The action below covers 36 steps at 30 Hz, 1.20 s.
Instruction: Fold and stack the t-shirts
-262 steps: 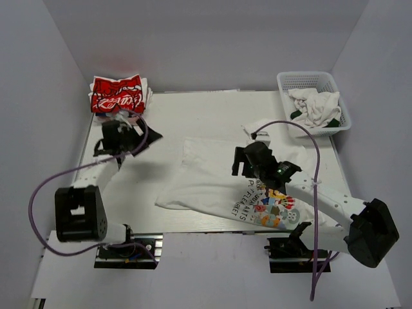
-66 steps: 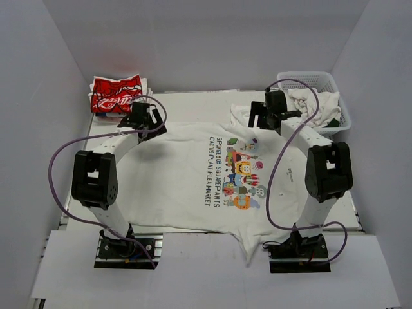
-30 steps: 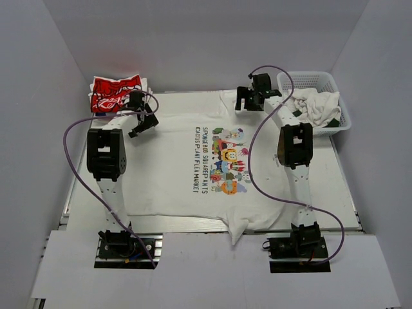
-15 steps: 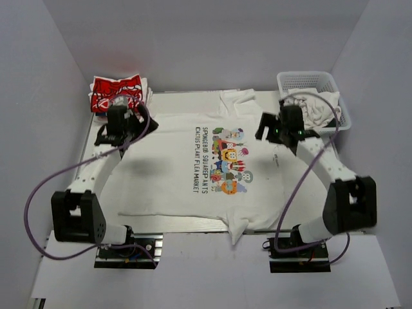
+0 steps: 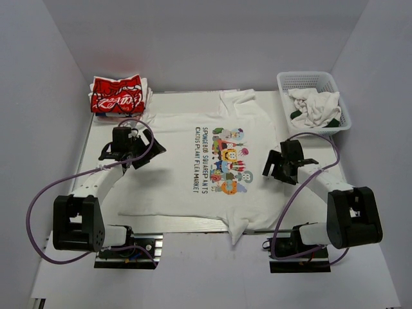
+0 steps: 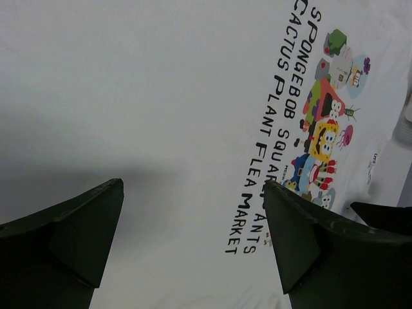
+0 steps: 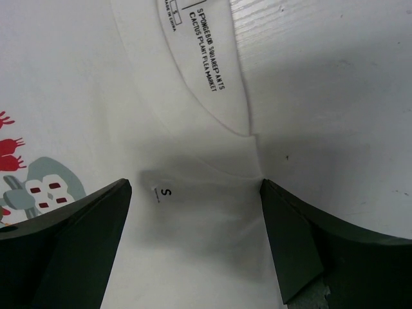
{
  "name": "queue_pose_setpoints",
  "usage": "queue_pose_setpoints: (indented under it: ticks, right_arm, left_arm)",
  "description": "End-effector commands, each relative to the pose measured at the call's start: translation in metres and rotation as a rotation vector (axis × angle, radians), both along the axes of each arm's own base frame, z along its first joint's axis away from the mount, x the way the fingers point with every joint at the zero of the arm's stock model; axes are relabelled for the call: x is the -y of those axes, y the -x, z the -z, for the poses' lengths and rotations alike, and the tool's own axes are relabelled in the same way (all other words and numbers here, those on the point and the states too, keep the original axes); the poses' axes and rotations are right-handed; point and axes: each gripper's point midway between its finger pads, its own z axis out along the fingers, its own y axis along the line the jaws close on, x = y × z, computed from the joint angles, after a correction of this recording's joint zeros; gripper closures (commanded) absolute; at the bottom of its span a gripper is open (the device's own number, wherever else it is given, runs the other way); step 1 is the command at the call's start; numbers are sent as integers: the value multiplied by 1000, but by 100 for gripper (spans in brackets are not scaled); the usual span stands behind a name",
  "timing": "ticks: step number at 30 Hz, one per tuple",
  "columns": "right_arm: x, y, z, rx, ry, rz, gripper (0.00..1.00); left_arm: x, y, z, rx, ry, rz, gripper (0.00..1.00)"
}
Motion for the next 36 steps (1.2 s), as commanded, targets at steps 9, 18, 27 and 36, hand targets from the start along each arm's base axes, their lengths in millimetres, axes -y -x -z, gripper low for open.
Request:
queue_pose_setpoints:
  ticks: [9,18,27,36]
  right_arm:
    - [18,-3,-4,1,65,48,13]
    - [14,13,-1,-29,33,23,10]
    - [-1,10,5,-57,-27,-30,89]
    - [-40,-17,-59,40,-5,-172,100]
  left_arm:
    - [9,-6,-11,47,24,51,0]
    - [11,-14,-8,45,31,58,0]
    - [14,-19,-7,47,43,72,0]
    - [11,-11,11,18,15,82,0]
